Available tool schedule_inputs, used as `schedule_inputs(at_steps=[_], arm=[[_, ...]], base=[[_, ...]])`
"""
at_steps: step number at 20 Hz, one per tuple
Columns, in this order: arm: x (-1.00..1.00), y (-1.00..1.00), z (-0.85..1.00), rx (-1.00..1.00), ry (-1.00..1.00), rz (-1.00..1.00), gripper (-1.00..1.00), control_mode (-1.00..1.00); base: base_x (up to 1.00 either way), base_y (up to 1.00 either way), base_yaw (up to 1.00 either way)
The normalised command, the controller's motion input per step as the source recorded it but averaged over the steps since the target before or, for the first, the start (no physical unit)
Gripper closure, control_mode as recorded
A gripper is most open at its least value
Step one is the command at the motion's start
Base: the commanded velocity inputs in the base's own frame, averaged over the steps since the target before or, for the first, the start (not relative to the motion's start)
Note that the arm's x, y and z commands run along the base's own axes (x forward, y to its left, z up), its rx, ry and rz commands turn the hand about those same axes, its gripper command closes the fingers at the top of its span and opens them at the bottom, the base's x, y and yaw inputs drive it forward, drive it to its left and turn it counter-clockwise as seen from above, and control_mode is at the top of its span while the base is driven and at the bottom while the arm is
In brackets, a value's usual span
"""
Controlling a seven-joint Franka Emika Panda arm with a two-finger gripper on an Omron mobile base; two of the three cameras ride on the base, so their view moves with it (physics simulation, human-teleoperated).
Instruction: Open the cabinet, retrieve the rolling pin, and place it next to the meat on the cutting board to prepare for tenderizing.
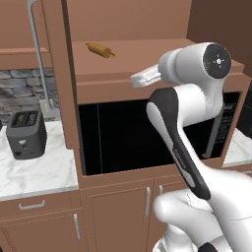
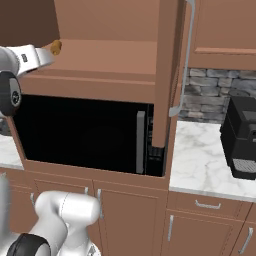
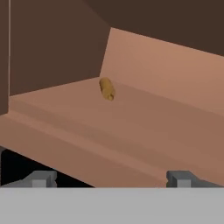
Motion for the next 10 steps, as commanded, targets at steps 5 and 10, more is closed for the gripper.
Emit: schedule_inputs(at_steps=[5, 10], arm=[[0.44, 0.00, 0.00, 0.00, 0.00, 0.00, -1.00, -1.00], [0.48, 0.00, 0.00, 0.00, 0.00, 0.00, -1.00, -1.00]], base=[[0.00, 0.00, 0.00], [0.00, 0.00, 0.00]])
